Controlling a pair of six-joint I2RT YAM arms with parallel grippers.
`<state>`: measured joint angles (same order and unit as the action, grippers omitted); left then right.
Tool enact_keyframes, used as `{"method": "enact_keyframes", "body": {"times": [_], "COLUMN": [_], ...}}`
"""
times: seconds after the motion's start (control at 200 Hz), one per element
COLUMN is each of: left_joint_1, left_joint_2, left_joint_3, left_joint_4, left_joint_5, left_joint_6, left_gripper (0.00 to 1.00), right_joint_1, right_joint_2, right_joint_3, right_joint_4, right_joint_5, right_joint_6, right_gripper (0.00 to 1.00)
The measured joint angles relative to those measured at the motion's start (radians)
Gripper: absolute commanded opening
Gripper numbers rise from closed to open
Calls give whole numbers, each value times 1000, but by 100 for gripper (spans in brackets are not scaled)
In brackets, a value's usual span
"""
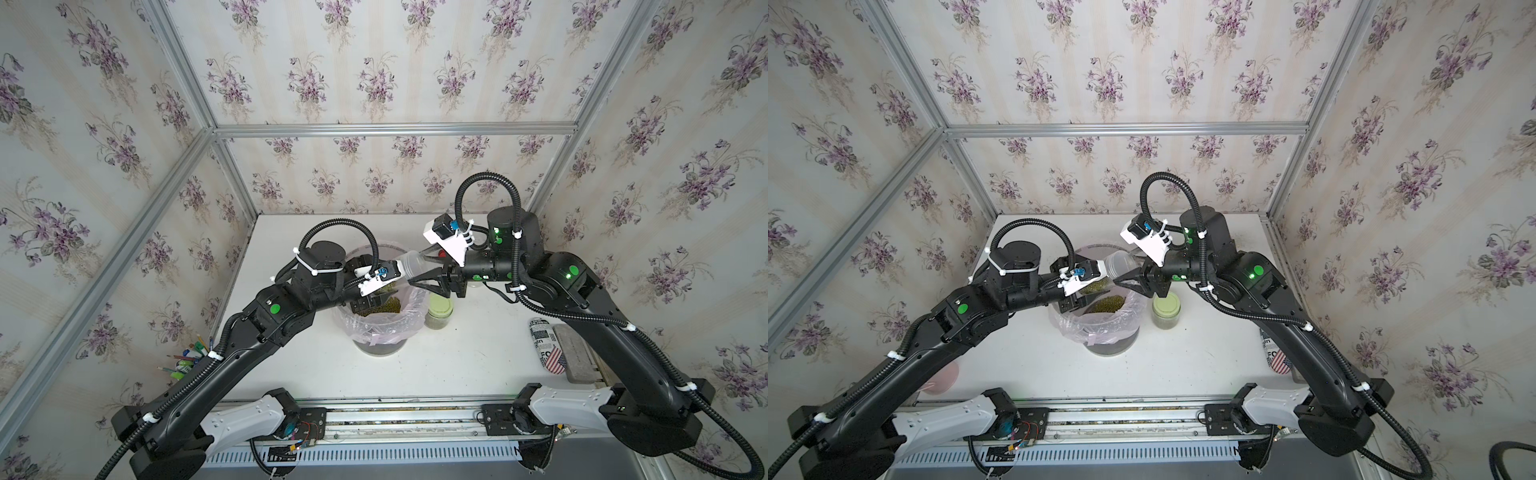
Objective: Empty moldy mung beans from jars
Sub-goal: Unscrew the lid from the jar.
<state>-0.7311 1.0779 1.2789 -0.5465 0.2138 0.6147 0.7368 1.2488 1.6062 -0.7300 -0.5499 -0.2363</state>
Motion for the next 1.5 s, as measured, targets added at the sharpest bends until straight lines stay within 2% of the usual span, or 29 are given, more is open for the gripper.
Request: {"method": "enact_keyframes", "body": {"times": [0.43, 0.674, 0.974, 1.319, 1.414, 1.504], "left_joint_1": [-9, -10, -13, -13, -10, -9], "left_joint_2": [8, 11, 18, 14, 13, 12], "left_joint_3": [8, 15, 15, 16, 18, 18], "left_joint_4": [31, 37, 30, 54, 53, 52], "left_joint_5": [5, 33, 61, 68, 48, 28], "left_joint_6": [-24, -22, -15, -23, -27, -29], "left_gripper": [46, 46, 42, 41, 41, 41], "right_joint_1": [-83, -85, -99, -113, -113, -111], "right_joint_2": [27, 36, 5, 17, 29, 35], "right_joint_3": [40, 82, 39, 66, 69, 64], "right_joint_4": [-24, -78, -74, -66, -47, -23], "right_joint_5": [-164, -188, -206, -232, -229, -217], "right_joint_6": [-129, -220, -291, -282, -229, -164], "right_gripper": [56, 57, 56, 59, 59, 65]}}
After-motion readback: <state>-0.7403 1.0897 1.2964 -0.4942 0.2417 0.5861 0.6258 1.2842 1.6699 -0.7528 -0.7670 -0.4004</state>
